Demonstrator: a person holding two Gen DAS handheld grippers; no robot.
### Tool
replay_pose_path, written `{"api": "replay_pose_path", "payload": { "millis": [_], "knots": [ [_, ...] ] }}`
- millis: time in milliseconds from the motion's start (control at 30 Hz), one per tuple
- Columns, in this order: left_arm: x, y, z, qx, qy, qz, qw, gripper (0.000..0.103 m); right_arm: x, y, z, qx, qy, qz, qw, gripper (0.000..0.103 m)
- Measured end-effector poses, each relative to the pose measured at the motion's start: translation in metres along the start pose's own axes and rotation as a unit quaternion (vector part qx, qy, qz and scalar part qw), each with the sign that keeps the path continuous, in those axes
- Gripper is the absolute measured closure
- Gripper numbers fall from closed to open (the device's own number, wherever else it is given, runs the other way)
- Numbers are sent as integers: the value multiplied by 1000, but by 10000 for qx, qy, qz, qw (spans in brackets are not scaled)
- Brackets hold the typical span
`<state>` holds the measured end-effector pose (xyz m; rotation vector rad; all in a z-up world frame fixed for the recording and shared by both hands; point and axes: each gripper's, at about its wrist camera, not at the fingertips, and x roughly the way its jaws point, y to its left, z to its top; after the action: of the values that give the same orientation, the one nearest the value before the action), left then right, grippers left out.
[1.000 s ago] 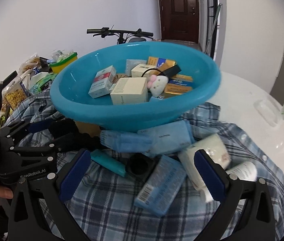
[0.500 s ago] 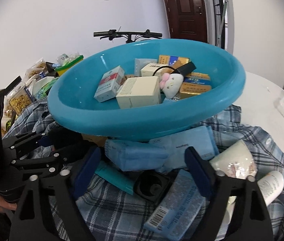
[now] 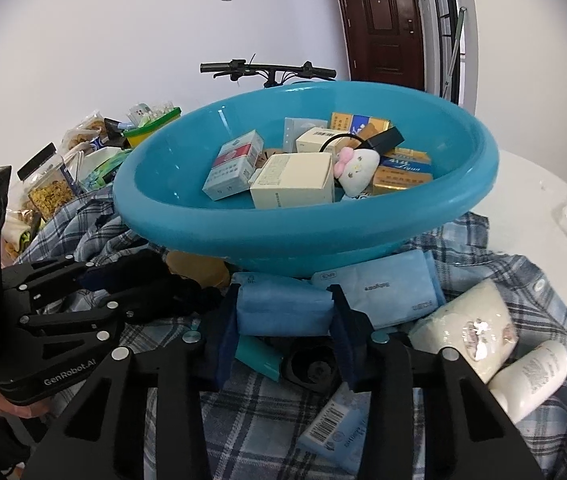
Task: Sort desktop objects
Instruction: 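Grasp the black fuzzy plush with left tool while right tool grasps the light blue packet, then lift the black plush with left tool while right tool carries the blue packet over the basin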
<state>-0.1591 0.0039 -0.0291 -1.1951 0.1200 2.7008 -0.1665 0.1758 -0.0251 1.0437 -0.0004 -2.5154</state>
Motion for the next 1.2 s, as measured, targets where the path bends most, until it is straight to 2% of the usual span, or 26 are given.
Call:
{"api": "replay_pose_path", "payload": {
  "millis": [633,1200],
  "knots": [
    [-50,-13,-12,-155,-391,86,9991,68,-57,3,-13,141,-342,-352,9987,64],
    [-105,-26,-21,-280,-941,138,9951,68,-103,22,-28,55,-772,-524,9956,64]
  ]
}}
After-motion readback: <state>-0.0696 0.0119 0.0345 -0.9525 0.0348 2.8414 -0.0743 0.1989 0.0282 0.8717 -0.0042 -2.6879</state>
